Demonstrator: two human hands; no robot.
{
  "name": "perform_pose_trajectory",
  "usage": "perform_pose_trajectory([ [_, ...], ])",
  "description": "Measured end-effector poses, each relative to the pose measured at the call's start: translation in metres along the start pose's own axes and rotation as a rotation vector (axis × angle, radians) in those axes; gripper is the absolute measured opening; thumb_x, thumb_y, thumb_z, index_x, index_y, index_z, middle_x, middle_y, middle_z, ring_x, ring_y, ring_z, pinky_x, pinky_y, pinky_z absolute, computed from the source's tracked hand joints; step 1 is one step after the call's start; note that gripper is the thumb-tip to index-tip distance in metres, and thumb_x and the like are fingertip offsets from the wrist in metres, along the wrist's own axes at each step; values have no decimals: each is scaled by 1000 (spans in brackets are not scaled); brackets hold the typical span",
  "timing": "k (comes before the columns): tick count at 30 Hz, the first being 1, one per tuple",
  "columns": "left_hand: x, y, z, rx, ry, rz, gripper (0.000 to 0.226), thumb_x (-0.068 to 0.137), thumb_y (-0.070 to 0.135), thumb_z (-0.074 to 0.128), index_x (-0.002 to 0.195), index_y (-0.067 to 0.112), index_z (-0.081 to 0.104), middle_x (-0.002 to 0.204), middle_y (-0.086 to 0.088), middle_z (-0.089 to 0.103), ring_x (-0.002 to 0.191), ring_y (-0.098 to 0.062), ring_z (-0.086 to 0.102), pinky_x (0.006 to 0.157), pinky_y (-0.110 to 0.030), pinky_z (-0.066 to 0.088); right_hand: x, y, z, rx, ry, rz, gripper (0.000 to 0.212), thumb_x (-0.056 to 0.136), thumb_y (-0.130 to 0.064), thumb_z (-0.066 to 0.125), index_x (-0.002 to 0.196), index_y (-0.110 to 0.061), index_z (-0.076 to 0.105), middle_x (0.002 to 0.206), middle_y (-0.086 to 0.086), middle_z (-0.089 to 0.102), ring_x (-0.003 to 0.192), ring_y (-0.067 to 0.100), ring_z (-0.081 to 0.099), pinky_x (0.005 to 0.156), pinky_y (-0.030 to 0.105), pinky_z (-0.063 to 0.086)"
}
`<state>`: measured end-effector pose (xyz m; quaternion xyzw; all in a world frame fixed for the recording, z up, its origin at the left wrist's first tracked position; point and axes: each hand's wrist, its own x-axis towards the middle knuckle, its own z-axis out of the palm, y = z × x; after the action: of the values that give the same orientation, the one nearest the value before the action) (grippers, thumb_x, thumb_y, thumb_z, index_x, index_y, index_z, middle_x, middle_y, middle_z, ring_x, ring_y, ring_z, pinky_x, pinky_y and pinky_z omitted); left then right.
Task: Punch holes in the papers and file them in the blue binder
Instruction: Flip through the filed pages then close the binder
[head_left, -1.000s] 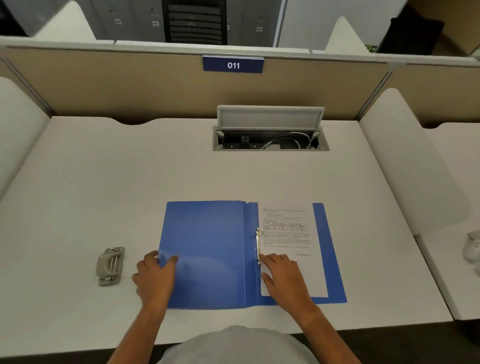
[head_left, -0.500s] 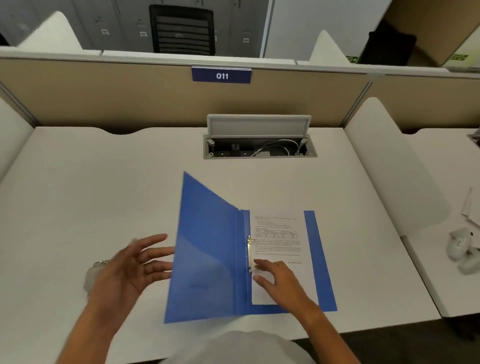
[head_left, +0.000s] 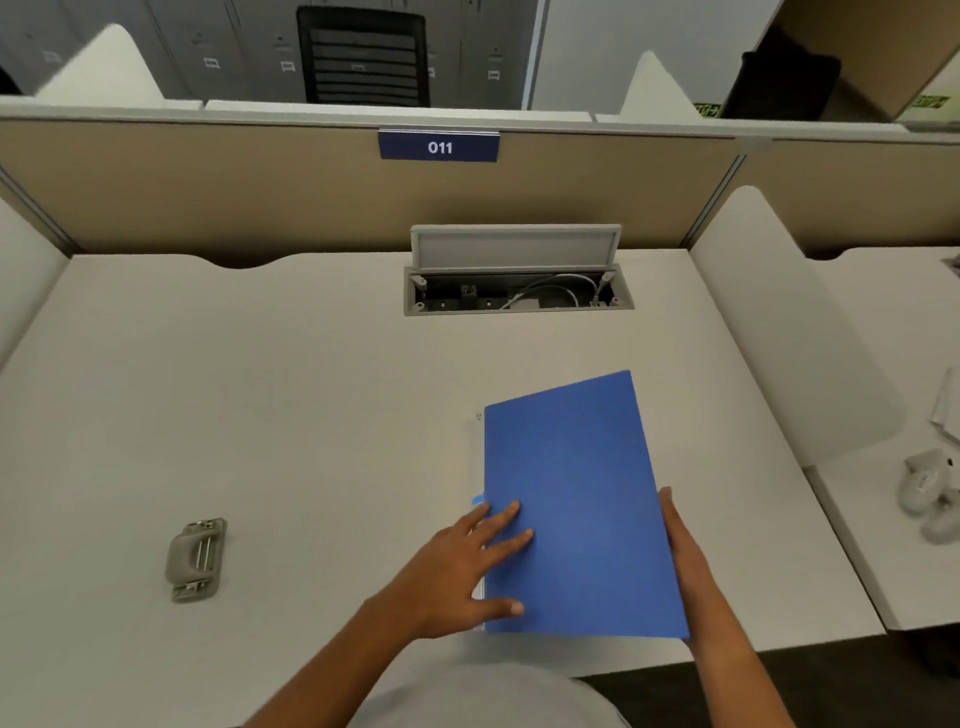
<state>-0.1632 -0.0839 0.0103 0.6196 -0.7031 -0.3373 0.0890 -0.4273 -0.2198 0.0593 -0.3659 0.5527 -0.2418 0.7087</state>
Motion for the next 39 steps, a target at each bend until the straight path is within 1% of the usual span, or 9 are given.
perform_pose_trajectory([
  [4,16,-13,15,176,-24,12,92,89,83,45,163,52,0,172,23,-18,161,-27,-19,131,-45,14,2,5,-21,-138,119,-144,28,109,-43,53,119,-32,76,116,2,81,104,30,80,86,48,63],
  [6,22,-13,18,203,-23,-1,96,86,84,46,163,50,-1,172,23,-18,160,-30,-22,129,-46,19,8,13,-29,-251,225,-204,22,100,-27,72,120,-36,72,118,3,80,104,34,78,81,45,63],
  [9,26,-13,23,238,-46,-26,100,84,85,46,163,48,-3,171,23,-22,159,-30,-28,128,-47,22,23,26,-34,-533,282,-273,43,92,-17,82,126,-35,61,129,6,72,98,21,73,73,29,56],
  [11,26,-14,25,262,-59,-42,101,85,86,44,163,48,-7,171,21,-25,157,-29,-31,130,-48,18,34,39,-36,-673,263,-246,63,90,-19,84,141,-33,50,141,6,63,104,16,68,78,24,54],
  [15,24,-20,27,278,-73,-86,100,87,85,45,163,47,-8,171,18,-28,156,-28,-34,131,-51,12,52,61,-35,-1076,163,-213,112,79,-48,90,166,-30,23,167,3,36,149,31,43,114,49,48],
  [19,14,-31,24,251,-73,-131,102,87,79,53,164,46,-5,171,19,-28,157,-27,-32,131,-52,14,58,71,-17,-1479,-39,-288,121,80,-64,80,163,-47,-6,180,-2,2,166,29,8,129,49,27],
  [26,-22,-62,12,48,18,-274,109,85,61,74,163,48,-1,166,29,-30,164,-20,-4,118,-40,46,68,72,48,-1629,-249,-343,130,76,-69,80,169,-39,-7,178,2,-22,165,33,-12,132,56,11],
  [33,-68,-122,6,-104,230,-369,121,72,88,62,162,46,-8,166,29,-32,163,-19,-4,123,-43,37,83,68,128,-1659,-411,-524,138,72,-62,87,170,-33,-5,178,8,-20,165,34,-12,133,48,17],
  [39,-86,-165,-21,-98,307,-494,125,66,96,52,164,42,-4,167,28,-31,164,-26,3,120,-50,41,111,62,189,-1607,-529,-588,137,75,-51,91,170,-31,-5,177,2,-26,165,28,-16,124,47,40],
])
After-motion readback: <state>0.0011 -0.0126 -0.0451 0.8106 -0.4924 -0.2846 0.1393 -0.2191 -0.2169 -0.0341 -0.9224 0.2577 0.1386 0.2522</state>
